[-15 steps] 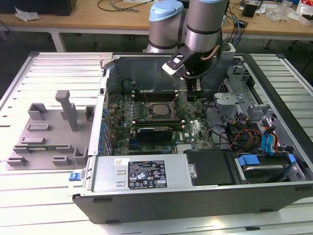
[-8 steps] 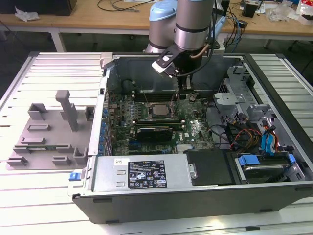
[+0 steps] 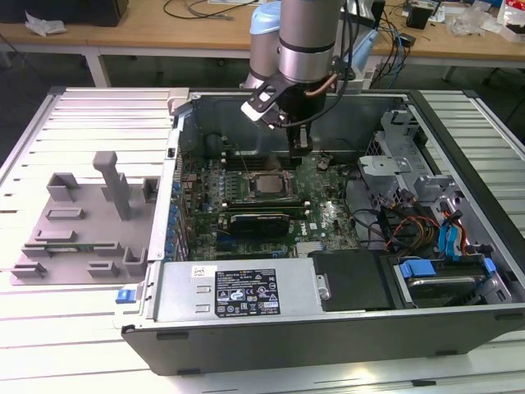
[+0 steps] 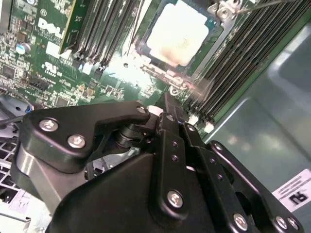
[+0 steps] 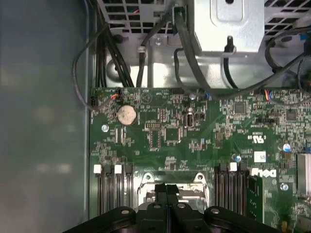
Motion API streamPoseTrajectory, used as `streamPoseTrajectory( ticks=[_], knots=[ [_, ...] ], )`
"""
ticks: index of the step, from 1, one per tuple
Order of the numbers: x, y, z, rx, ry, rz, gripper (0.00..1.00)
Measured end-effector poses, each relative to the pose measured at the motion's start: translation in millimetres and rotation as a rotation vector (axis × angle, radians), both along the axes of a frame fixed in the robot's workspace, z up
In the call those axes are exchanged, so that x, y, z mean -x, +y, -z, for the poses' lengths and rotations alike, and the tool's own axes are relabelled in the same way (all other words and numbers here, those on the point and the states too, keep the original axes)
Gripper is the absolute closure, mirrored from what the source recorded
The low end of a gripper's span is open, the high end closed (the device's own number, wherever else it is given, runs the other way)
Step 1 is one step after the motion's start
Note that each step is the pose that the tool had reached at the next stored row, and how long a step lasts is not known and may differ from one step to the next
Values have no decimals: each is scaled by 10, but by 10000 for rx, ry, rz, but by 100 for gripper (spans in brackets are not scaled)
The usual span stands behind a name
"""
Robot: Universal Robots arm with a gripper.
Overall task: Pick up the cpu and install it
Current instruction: 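Close the cpu cover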
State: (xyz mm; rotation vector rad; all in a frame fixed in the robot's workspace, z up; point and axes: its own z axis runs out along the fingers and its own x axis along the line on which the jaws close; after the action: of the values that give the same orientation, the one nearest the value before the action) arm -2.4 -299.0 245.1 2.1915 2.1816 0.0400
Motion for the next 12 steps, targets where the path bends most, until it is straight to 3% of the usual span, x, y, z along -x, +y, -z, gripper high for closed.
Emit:
streamPoseTrajectory(
  ticks=[4,7,8,12],
  knots=[
    [4,1,0,1,15,-1,89],
    [4,1,6,-21,232,-1,89],
    [5,0,5,-23,259,0,89],
    [17,1,11,-25,258,-1,89]
  ],
)
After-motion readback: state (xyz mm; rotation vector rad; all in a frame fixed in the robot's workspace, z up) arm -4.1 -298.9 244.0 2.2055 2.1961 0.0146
